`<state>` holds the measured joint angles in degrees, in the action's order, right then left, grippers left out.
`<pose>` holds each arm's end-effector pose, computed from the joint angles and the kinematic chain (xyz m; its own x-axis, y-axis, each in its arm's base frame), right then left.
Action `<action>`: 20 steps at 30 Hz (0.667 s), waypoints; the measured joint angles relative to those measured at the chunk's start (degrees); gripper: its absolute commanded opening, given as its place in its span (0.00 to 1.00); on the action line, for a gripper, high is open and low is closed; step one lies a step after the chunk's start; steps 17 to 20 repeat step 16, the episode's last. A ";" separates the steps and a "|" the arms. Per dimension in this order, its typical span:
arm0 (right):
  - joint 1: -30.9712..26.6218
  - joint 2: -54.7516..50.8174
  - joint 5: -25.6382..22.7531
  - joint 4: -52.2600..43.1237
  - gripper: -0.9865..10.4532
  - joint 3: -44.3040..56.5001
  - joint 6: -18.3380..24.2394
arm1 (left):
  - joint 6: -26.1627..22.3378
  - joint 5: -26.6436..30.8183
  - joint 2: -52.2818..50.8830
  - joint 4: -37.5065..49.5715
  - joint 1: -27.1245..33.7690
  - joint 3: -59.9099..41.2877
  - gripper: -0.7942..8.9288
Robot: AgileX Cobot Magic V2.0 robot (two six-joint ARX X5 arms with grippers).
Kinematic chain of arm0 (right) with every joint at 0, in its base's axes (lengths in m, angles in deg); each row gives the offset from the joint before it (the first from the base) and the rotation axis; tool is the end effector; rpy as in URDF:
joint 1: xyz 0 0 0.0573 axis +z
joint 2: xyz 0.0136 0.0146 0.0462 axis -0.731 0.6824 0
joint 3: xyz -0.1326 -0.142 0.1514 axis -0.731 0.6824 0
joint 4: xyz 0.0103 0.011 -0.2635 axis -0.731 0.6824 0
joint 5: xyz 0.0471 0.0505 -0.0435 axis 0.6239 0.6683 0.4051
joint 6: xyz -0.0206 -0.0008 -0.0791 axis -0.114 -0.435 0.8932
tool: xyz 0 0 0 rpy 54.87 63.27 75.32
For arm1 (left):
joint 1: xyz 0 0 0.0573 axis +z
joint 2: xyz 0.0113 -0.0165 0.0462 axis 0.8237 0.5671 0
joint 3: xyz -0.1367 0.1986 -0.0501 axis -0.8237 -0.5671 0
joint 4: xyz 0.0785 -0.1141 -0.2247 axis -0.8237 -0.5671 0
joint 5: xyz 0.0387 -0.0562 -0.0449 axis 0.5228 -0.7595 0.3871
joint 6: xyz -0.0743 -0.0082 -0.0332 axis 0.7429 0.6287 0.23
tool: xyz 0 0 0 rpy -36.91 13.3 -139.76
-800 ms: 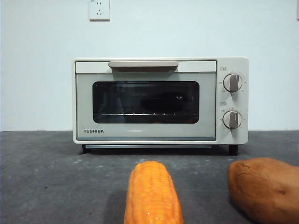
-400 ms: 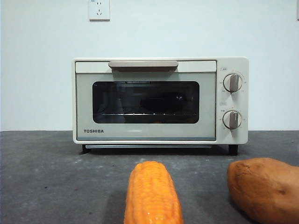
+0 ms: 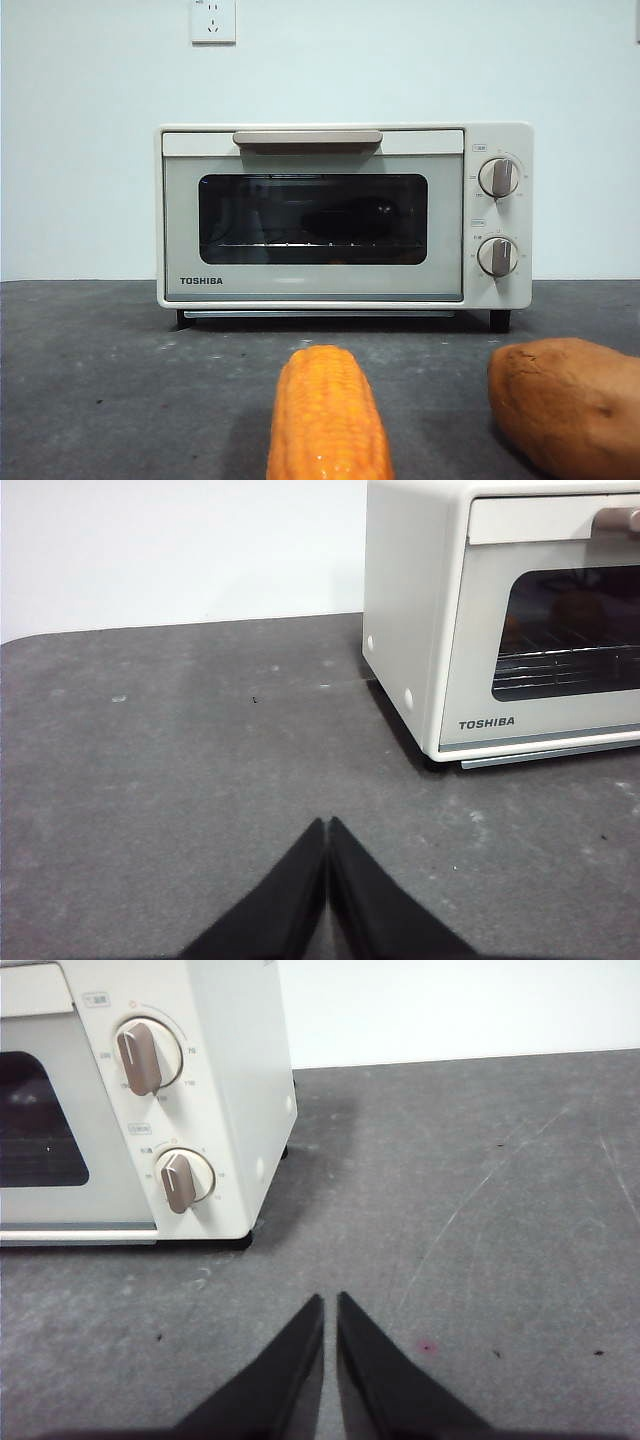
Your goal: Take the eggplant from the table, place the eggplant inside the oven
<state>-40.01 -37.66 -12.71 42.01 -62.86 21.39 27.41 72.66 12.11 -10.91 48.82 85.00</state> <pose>0.1633 0.0195 0.1497 0.9847 0.1136 -0.1321 -0.0960 0.9865 0.1328 0.1629 -0.0225 0.1590 0.9821 -0.1650 -0.0913 0.1687 0.9851 0.0344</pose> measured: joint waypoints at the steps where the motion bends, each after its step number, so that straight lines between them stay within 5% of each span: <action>1: 0.00 0.00 0.00 -0.15 0.10 0.00 -0.02 | 0.00 0.00 0.00 0.00 0.00 0.00 0.09; 20: 0.00 0.00 0.00 -2.03 0.10 0.00 -0.04 | 0.00 0.02 0.00 0.00 0.00 0.00 0.09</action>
